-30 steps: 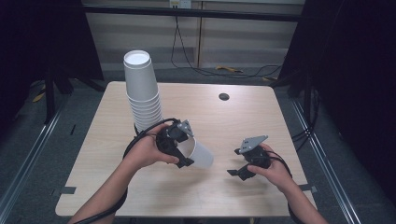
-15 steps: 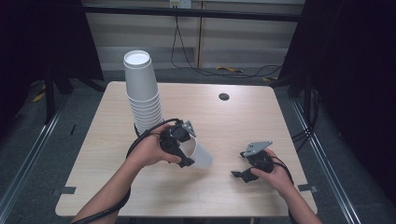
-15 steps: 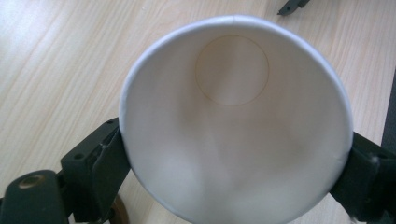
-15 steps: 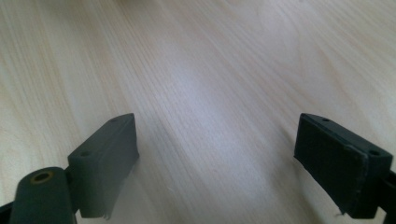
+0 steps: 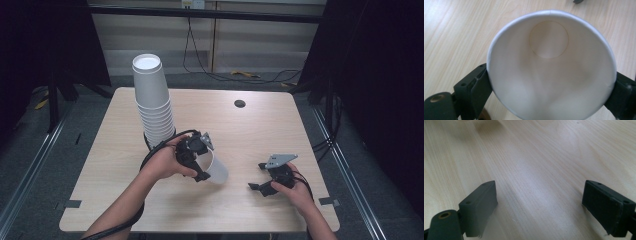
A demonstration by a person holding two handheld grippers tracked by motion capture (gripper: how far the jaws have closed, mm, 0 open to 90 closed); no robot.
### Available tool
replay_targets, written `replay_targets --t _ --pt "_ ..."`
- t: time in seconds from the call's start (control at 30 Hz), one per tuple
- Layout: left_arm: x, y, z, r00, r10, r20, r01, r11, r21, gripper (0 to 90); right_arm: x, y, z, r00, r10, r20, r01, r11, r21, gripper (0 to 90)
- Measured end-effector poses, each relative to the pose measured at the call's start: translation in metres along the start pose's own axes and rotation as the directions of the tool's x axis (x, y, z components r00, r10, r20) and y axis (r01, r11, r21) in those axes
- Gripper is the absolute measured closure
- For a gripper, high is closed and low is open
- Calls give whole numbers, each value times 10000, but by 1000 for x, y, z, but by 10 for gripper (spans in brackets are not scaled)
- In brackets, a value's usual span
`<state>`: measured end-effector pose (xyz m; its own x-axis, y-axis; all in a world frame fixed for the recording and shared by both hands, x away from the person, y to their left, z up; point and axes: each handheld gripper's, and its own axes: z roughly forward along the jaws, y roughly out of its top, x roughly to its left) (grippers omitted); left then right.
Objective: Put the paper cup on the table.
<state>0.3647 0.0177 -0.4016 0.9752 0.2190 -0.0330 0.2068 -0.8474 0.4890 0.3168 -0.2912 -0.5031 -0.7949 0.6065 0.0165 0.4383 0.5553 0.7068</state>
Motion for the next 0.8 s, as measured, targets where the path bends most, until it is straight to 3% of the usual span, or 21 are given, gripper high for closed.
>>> replay_targets --t 0.37,0.8 --pt "-3 7 10 9996 188 212 -189 9998 77 70 1 0 0 10000 -18 63 18 10000 2 120" --pt "-6 14 13 9984 574 27 -573 9983 -68 67 1 0 0 9999 -8 110 8 10000 -1 122"
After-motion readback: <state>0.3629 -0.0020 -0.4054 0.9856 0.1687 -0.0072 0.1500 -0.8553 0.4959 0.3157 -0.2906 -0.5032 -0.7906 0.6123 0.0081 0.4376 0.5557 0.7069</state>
